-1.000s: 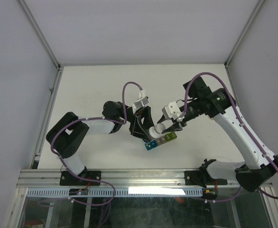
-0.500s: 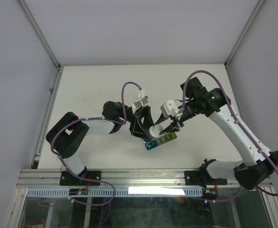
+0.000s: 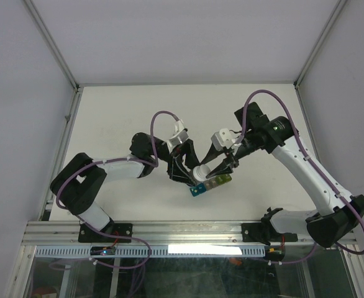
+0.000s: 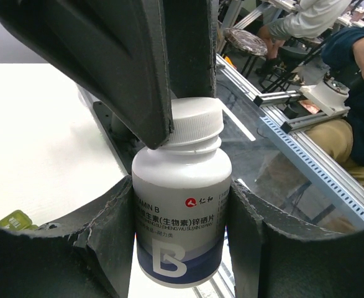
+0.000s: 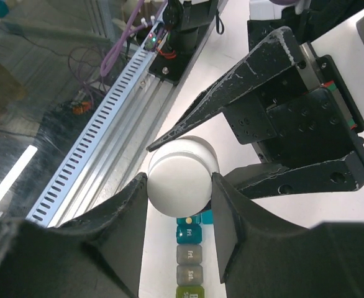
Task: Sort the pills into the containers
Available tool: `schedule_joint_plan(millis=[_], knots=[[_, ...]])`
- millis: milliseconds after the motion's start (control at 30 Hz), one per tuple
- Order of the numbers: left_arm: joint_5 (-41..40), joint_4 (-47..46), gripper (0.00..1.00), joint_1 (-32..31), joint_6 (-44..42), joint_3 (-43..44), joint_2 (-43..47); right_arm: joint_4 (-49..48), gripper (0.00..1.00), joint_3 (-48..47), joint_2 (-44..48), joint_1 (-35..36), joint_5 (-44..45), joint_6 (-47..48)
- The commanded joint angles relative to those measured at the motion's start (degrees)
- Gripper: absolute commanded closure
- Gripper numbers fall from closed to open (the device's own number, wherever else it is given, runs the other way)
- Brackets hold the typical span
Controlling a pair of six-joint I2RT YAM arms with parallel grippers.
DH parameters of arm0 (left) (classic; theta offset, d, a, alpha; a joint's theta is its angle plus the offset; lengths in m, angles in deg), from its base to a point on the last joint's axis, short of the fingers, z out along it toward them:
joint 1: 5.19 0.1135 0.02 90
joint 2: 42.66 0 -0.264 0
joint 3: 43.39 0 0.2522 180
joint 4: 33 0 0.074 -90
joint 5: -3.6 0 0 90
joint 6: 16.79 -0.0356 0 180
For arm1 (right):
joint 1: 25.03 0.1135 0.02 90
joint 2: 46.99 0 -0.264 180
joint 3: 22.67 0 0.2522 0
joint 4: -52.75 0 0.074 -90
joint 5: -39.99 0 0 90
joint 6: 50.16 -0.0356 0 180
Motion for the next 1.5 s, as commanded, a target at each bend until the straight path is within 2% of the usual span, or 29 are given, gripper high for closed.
schedule_joint_plan(millis=[0,100,200,367,533,700,867,1133,1333,1467], knots=[[-9.98,18.14,1.00,0.24,-22.02,1.88,9.65,0.60,0.68,0.90,-1.78,-0.11,1.59,-2.80],[-15.30,31.69,1.00,0.21,-30.50,3.31,13.14,0.64,0.68,0.85,-1.87,1.05,5.08,-3.63],[-19.30,37.65,1.00,0.23,-32.26,4.72,13.83,-2.27,0.69,1.57,-0.74,2.21,8.53,-6.47],[-22.09,37.07,1.00,0.22,-28.42,4.84,13.40,-8.60,0.69,4.22,1.43,3.48,13.85,-11.19],[-26.14,32.97,1.00,0.22,-25.74,3.52,14.70,-9.75,0.69,5.38,1.37,3.52,13.11,-13.28],[-29.92,41.82,1.00,-0.05,-30.32,6.03,15.25,-8.80,0.69,4.10,0.49,3.52,11.79,-13.53],[-27.32,44.59,1.00,-0.06,-29.67,7.00,13.83,-10.21,0.70,5.27,3.46,3.52,11.18,-10.38],[-16.76,35.84,1.00,0.03,-20.59,6.85,11.46,-6.38,0.74,4.09,4.33,3.52,9.65,-2.38],[-15.76,37.63,1.00,0.22,-18.15,7.91,11.52,-7.23,0.78,1.68,5.31,3.44,13.78,-2.80],[-14.58,34.15,1.00,0.30,-13.21,8.13,9.95,-6.06,0.79,0.84,5.89,3.43,14.23,-0.50]])
